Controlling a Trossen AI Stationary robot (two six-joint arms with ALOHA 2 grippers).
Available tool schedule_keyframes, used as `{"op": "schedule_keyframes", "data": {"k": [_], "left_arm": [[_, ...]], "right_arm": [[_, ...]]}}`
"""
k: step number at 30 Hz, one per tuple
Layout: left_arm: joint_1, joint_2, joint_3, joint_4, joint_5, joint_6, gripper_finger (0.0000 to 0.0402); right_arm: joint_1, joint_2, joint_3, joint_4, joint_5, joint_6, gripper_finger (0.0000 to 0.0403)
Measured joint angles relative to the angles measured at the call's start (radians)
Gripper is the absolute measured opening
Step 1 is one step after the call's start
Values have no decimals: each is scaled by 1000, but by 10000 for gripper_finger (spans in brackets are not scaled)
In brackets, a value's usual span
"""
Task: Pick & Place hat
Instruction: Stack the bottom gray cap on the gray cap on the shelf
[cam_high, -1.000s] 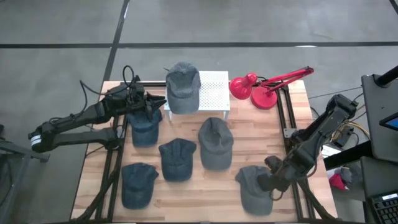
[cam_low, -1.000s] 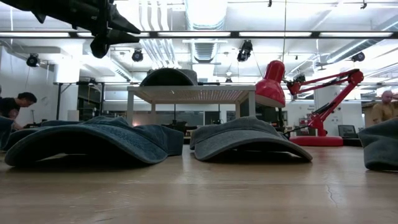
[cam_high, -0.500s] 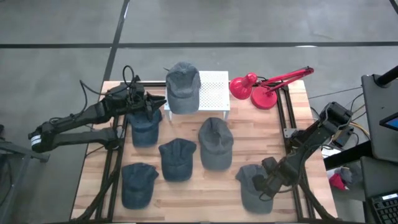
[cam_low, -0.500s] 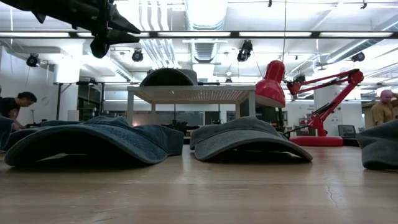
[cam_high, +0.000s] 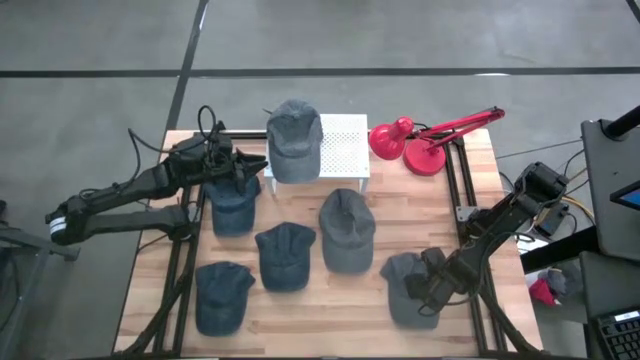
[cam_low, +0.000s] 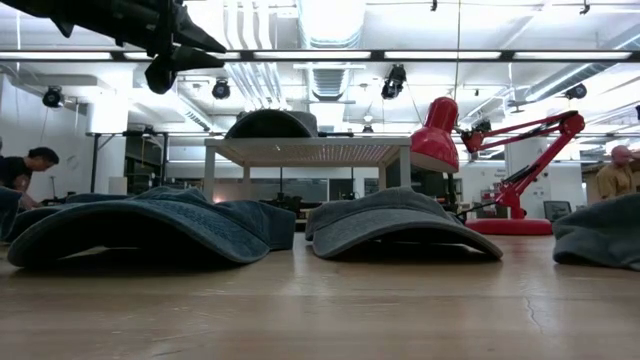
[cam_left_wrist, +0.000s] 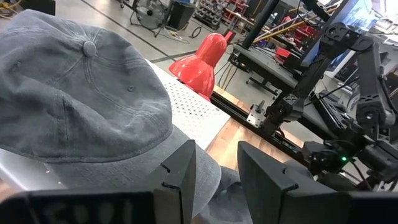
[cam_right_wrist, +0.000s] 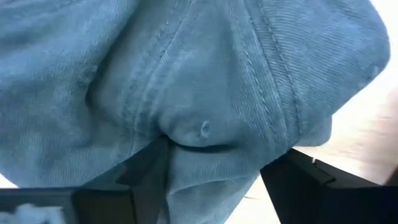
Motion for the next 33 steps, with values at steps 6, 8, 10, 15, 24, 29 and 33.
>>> {"op": "schedule_keyframes", "data": {"k": [6, 8, 10, 15, 24, 29, 33], "left_arm": [[0, 0, 0, 0, 23, -2, 113], [0, 0, 0, 0, 31, -6, 113], [0, 0, 0, 0, 42, -7, 113], [0, 1, 0, 0, 44, -18, 113], [0, 1, 0, 0, 48, -109, 113], [0, 4, 0, 0, 75, -107, 113], [-1, 14, 0, 0, 98, -108, 113]], "right_arm": [[0, 0, -7, -3, 0, 4, 155], [0, 0, -7, -5, 0, 3, 126], [0, 0, -7, -9, 0, 2, 96], [0, 0, -7, -11, -1, -33, 24], [0, -50, 10, -16, 69, -87, 10], [0, -145, 19, -18, 145, -115, 9], [0, -241, 20, -33, 221, -150, 9]]}}
